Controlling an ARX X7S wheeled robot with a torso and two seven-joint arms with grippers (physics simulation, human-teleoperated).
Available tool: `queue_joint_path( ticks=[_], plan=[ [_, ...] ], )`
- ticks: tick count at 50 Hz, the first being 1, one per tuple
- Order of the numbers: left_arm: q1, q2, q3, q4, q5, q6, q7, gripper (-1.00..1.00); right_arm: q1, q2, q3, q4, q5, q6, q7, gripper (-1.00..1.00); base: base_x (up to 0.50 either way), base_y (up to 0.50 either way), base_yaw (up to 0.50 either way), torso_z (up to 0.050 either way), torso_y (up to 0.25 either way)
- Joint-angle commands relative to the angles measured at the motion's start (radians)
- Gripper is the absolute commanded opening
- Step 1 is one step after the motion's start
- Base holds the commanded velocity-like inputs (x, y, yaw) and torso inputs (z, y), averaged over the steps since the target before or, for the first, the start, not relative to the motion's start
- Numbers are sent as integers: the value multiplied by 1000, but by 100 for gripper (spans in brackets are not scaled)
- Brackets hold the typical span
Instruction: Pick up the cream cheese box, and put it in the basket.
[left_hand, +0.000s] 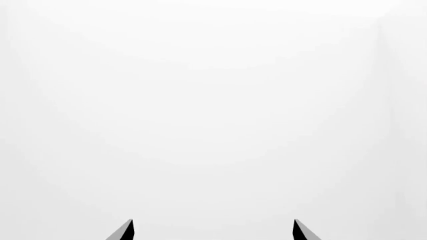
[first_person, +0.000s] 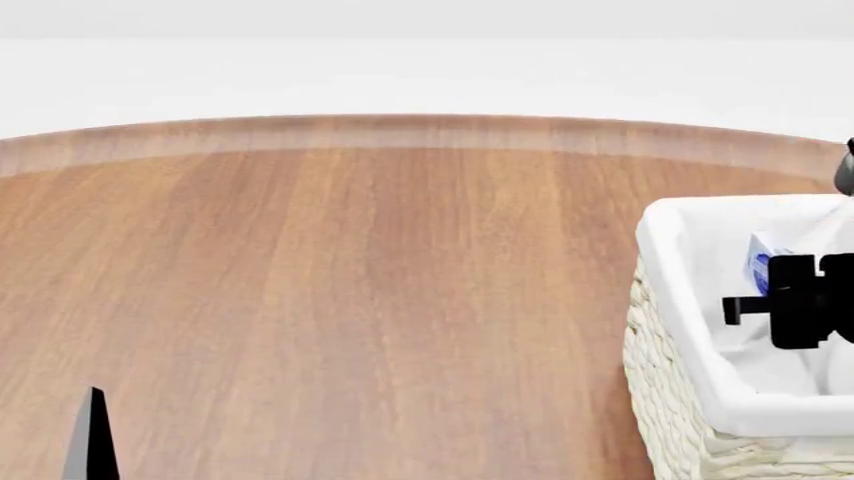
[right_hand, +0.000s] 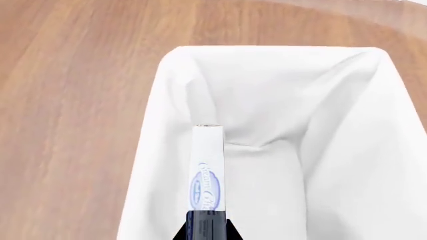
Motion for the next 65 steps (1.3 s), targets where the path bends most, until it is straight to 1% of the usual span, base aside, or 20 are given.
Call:
queue_joint_path(
  ticks=[1,20,21,30,39,44,48,50,56,59,61,63,64,65],
  plan=[
    [-1,-3,4,3,1,-4,-3,100,-21,3,-4,30,-9,-31,-27,-100,0,0,0,0,0],
    [-5,-5,9,-8,2,6,-6,100,-22,7,5,37,-13,-39,-4,-100,0,0,0,1,1],
    [-5,-6,10,-7,3,5,-7,100,-19,6,5,43,-16,-42,0,100,0,0,0,0,0],
    [-4,-10,8,3,1,1,-12,100,-14,-2,-4,67,-29,-62,-4,100,0,0,0,0,0],
    [-4,-11,9,-1,-2,5,-14,100,-6,3,-5,42,-31,-55,5,100,0,0,0,0,0],
    [-3,-11,13,-1,2,6,-15,100,24,10,11,-4,-36,-78,36,100,0,0,0,0,0],
    [-3,-12,13,-2,1,8,-16,100,86,0,17,-3,-58,-112,62,100,0,0,0,0,0],
    [-3,-12,14,-3,1,9,-16,100,109,8,29,-56,-52,-104,76,100,0,0,0,0,0],
    [-2,-14,15,-1,-1,9,-18,100,157,10,57,-129,-48,-119,112,100,0,0,0,0,0],
    [-2,-14,16,-1,2,10,-19,100,195,-1,94,-163,-54,-165,169,100,0,0,0,0,0],
    [-2,-14,16,0,1,9,-21,100,200,-2,124,-203,-39,-167,200,100,0,0,0,0,0],
    [-4,-14,16,-2,0,9,-21,100,189,1,155,-273,-26,-184,239,100,0,0,0,0,0],
    [-4,-14,16,-2,-1,8,-21,100,189,1,150,-295,-26,-175,244,100,0,0,0,0,0],
    [-4,-16,16,0,2,8,-21,100,173,10,142,-369,-17,-153,246,100,0,0,0,0,0]
  ],
)
